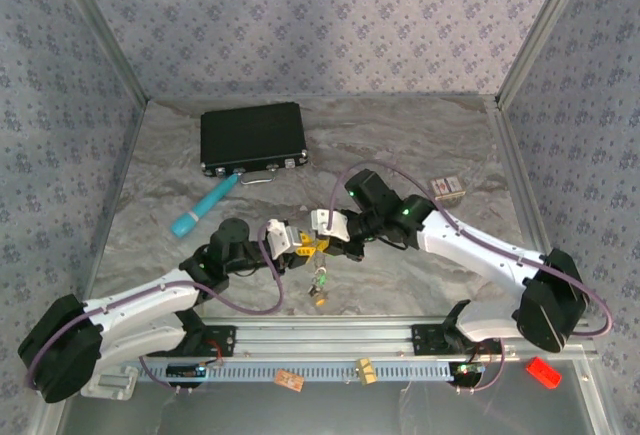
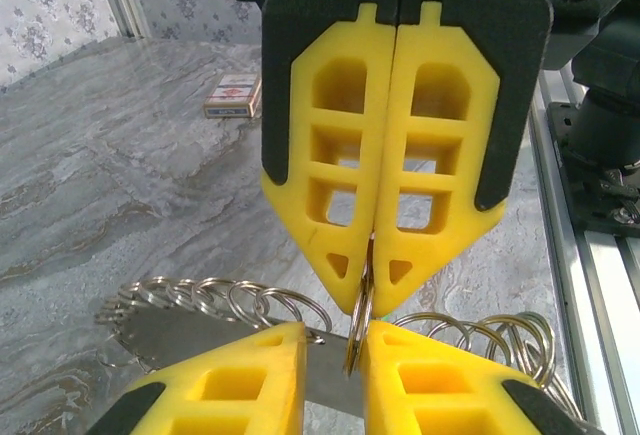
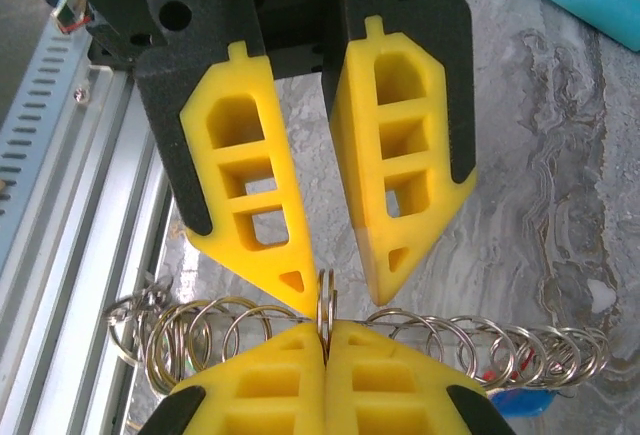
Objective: Put the keys on the keyring
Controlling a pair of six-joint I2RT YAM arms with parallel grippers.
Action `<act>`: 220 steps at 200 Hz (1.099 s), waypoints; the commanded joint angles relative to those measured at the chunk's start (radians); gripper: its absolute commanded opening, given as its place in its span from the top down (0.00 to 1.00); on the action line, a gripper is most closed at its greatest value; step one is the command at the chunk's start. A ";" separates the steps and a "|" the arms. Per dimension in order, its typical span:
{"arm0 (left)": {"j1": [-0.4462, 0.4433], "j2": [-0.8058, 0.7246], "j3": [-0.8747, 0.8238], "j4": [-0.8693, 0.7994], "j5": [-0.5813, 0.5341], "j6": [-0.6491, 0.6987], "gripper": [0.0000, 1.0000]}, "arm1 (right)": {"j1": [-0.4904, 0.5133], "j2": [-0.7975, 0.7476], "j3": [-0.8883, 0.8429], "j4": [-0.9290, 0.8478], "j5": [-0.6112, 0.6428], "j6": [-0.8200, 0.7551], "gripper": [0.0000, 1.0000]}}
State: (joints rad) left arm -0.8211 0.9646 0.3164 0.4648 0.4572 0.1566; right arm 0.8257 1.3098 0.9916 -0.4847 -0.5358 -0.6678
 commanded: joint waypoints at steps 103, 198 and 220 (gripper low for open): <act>-0.004 -0.032 0.007 0.040 0.020 0.021 1.00 | -0.037 -0.062 -0.047 0.045 -0.014 0.086 0.71; -0.003 -0.026 -0.004 0.059 0.015 0.020 1.00 | -0.039 -0.032 -0.067 0.087 -0.043 0.123 0.83; -0.004 -0.030 -0.005 0.059 0.015 0.021 1.00 | -0.047 -0.028 -0.067 0.081 -0.044 0.123 0.97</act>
State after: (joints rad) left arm -0.8211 0.9543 0.3172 0.4522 0.4572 0.1745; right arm 0.7876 1.2743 0.9272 -0.4030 -0.5564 -0.5510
